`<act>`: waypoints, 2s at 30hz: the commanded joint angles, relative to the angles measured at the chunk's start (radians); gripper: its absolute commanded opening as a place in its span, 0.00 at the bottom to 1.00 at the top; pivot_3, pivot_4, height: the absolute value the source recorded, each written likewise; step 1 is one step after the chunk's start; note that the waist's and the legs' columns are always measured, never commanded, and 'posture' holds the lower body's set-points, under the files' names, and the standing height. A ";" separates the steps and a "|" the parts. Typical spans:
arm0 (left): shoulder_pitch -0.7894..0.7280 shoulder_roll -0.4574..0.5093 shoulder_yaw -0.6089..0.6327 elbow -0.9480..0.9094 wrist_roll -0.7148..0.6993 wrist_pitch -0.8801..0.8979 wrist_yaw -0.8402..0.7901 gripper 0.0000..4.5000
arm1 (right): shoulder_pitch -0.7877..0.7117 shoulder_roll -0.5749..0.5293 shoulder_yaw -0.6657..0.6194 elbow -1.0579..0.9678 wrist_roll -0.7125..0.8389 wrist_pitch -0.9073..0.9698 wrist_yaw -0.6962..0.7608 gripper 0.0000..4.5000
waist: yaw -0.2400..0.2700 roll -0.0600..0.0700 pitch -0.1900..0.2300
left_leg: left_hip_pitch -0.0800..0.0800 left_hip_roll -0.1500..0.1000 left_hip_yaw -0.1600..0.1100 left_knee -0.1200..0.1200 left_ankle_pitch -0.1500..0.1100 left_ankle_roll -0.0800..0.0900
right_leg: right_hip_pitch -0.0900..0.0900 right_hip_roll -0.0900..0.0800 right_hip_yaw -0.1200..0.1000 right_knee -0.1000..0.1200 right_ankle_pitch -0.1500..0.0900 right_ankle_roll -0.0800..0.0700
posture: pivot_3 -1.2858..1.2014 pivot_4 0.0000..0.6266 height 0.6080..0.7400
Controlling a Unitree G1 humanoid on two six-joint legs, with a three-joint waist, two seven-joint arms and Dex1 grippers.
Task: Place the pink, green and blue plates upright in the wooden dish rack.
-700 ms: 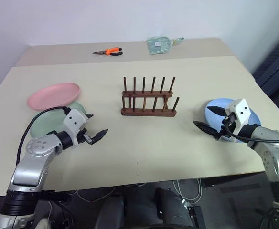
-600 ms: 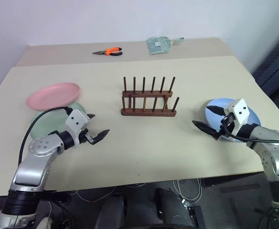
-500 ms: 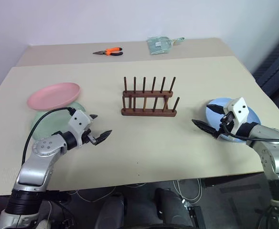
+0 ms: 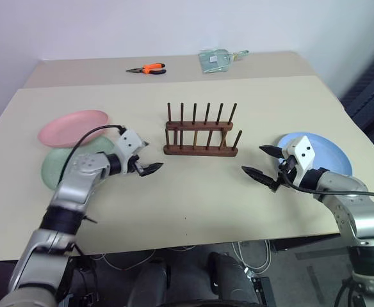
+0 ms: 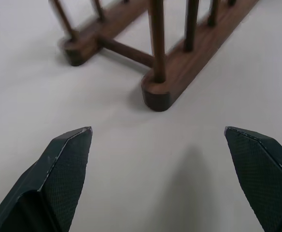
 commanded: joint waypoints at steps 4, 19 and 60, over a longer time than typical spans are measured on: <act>-0.224 -0.087 -0.060 0.422 0.101 -0.239 -0.106 1.00 | 0.097 0.013 -0.058 -0.171 0.026 0.052 -0.083 0.99 | 0.006 0.000 0.000 | 0.000 0.000 0.000 0.000 0.000 0.000 | 0.000 0.000 0.000 0.000 0.000 0.000 | 0.52 0.24 1.00; -0.244 -0.216 -0.040 0.446 0.088 -0.326 -0.269 0.17 | 0.198 -0.101 -0.141 -0.276 0.051 0.149 -0.062 1.00 | 0.022 -0.001 0.000 | 0.000 -0.001 0.000 0.002 0.000 0.000 | 0.002 -0.001 0.000 0.000 -0.001 0.004 | 0.52 0.24 1.00; 0.228 -0.189 -0.213 -0.458 0.252 0.248 0.229 0.07 | -0.073 0.033 0.266 0.149 -0.391 -0.048 -0.176 0.00 | 0.011 -0.002 -0.003 | 0.004 0.000 0.000 0.002 -0.001 0.001 | 0.005 0.000 0.000 0.001 -0.004 0.001 | 0.52 0.24 1.00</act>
